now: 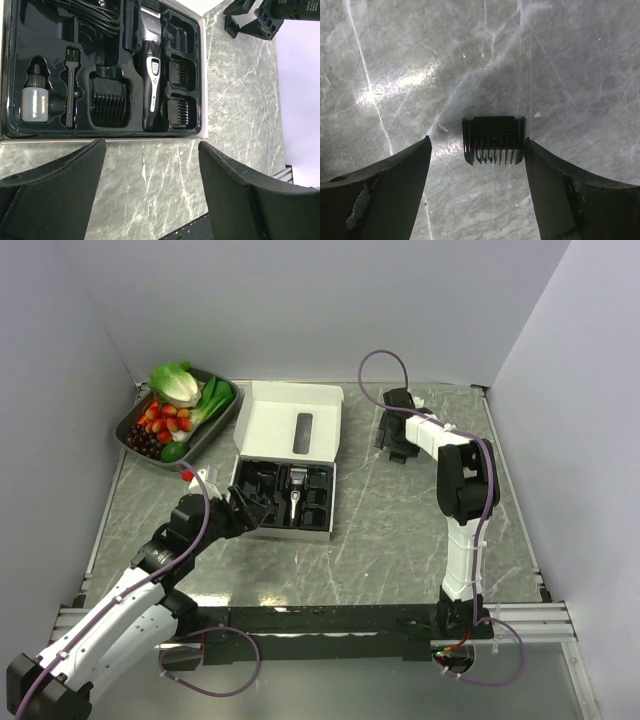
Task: Sort the hair-cutting tools
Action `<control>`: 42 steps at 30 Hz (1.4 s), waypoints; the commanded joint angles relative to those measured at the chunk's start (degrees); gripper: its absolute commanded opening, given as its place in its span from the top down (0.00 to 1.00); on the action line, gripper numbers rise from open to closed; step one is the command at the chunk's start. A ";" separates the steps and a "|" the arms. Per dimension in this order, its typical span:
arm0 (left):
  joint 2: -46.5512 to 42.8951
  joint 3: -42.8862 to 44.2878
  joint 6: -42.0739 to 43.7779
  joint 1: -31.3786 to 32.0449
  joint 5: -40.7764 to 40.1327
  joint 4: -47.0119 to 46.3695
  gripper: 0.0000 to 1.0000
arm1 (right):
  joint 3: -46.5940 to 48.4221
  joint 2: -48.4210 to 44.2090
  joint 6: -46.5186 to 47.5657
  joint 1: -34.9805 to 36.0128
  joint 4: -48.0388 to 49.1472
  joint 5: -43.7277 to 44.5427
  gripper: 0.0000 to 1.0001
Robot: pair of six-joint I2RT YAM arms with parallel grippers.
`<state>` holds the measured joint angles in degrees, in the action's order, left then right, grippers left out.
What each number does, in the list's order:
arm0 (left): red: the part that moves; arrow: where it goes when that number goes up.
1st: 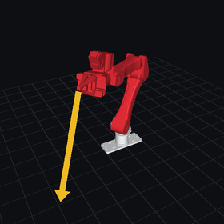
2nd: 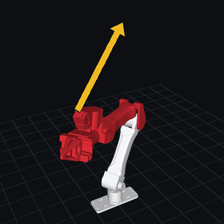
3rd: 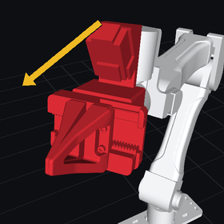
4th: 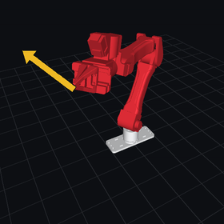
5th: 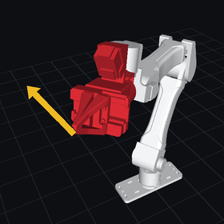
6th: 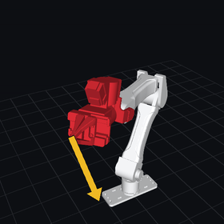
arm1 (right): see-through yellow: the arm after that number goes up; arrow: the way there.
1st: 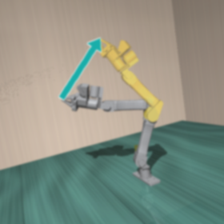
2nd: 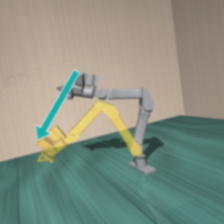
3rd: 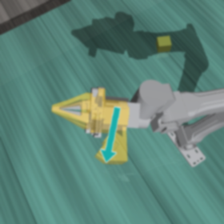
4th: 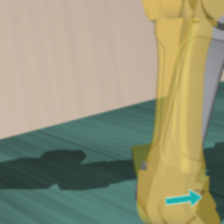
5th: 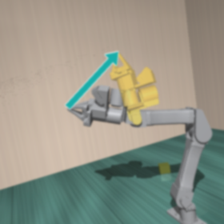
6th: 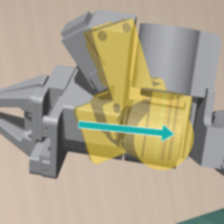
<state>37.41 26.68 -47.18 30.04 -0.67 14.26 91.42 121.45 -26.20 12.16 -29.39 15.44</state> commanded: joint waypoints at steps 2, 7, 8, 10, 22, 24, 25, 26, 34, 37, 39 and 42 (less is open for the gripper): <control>0.21 0.04 1.21 0.19 1.19 -2.57 0.20 | 2.45 -0.51 -2.19 -0.82 -1.73 1.17 0.17; -0.14 -0.40 1.12 0.19 1.19 -2.66 0.19 | 2.19 -0.51 -3.07 -1.00 -2.25 1.35 0.16; -0.23 -0.48 1.04 0.11 1.28 -2.75 0.19 | 2.19 -0.60 -3.16 -1.00 -2.43 1.43 0.16; -0.05 -0.57 0.95 0.19 1.28 -2.83 0.20 | 2.19 -0.51 -3.33 -1.09 -2.52 1.43 0.16; -0.67 -1.01 0.68 0.19 1.28 -2.84 0.20 | 5.35 1.51 -4.57 -1.97 -5.94 1.26 0.18; -0.84 -1.01 0.60 0.19 1.28 -2.75 0.20 | 5.70 1.77 -4.65 -1.97 -6.47 0.91 0.18; -0.85 -0.93 0.60 0.19 1.11 -2.66 0.20 | 6.14 2.12 -4.57 -2.14 -6.82 0.82 0.18; -0.85 -0.92 0.60 0.19 1.19 -2.57 0.20 | 6.49 2.21 -4.57 -2.14 -7.09 0.64 0.19; -0.85 -0.92 0.42 0.19 1.19 -2.83 0.20 | 9.12 3.97 -3.25 -2.23 -9.46 -0.50 0.27; -0.85 -1.10 0.24 0.19 1.28 -3.19 0.20 | 9.31 4.23 -3.07 -2.23 -9.55 -0.50 0.28; -0.76 -1.10 -0.02 0.19 1.37 -3.28 0.20 | 9.39 4.15 -3.16 -2.23 -9.72 -0.59 0.28; -0.76 -0.84 -0.11 0.19 1.54 -3.28 0.19 | 9.13 4.06 -3.42 -2.23 -9.73 -0.50 0.26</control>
<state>37.23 25.93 -47.29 30.04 0.14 13.91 98.59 125.05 -29.10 10.46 -37.78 14.92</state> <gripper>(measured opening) 0.806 0.727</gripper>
